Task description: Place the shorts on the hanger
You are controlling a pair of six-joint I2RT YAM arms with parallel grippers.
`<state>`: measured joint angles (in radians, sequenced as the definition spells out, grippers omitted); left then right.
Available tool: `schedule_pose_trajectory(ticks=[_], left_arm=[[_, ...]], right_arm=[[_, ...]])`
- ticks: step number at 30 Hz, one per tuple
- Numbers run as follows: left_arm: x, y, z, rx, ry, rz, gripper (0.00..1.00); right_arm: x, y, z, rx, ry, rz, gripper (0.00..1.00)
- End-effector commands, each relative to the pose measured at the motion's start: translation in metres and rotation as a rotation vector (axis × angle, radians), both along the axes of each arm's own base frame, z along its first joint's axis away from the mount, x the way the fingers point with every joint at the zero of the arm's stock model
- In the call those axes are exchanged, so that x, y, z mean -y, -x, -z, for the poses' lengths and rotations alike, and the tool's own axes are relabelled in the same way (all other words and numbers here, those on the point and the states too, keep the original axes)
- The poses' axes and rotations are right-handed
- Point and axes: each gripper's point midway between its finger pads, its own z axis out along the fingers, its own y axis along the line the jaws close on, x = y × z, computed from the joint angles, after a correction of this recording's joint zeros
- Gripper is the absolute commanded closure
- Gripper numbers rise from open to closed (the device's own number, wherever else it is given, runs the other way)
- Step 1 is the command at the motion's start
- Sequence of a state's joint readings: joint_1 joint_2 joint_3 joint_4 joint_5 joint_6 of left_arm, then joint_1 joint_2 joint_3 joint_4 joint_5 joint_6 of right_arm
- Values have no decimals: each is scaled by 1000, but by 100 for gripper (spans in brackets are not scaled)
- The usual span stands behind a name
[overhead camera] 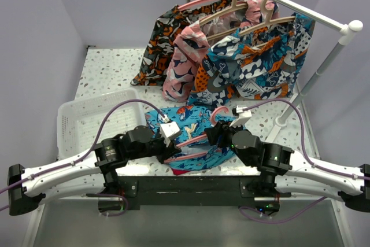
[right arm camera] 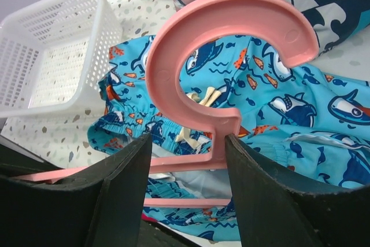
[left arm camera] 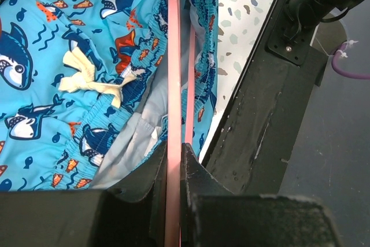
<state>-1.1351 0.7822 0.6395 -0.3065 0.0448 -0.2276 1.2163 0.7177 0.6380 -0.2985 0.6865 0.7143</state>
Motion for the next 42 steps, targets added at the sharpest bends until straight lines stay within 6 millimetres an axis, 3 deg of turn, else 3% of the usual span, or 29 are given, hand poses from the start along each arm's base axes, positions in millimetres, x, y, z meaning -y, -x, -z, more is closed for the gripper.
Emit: schedule_pose_trajectory(ticks=[1, 11, 23, 26, 31, 32, 33, 34, 36, 37, 42], left_arm=[[2, -5, -28, 21, 58, -40, 100], [-3, -8, -26, 24, 47, -64, 100], [6, 0, -21, 3, 20, 3, 100], [5, -1, -20, -2, 20, -8, 100], [3, -2, -20, -27, 32, -44, 100], [2, -4, -20, -31, 31, -58, 100], [3, -4, -21, -42, 34, -63, 96], [1, -6, -20, -56, 31, -99, 86], [-3, -13, -24, -59, 37, -156, 71], [-6, -14, -22, -82, 35, -187, 59], [-25, -28, -43, -103, 84, -360, 41]], right_arm=[[18, -6, 4, 9, 59, 60, 42], [28, -1, 0, 1, 75, 53, 40], [-4, -28, -10, 147, 37, 92, 41], [-6, -30, -4, 139, 48, 102, 48], [1, -28, 3, 142, 17, 112, 78], [3, -27, 6, 141, 23, 112, 88], [4, -27, 7, 143, 23, 113, 93], [7, -28, 7, 146, 23, 120, 98], [10, -27, 9, 152, 30, 122, 100], [11, -27, 8, 155, 32, 124, 100], [12, -29, 4, 174, 24, 131, 100]])
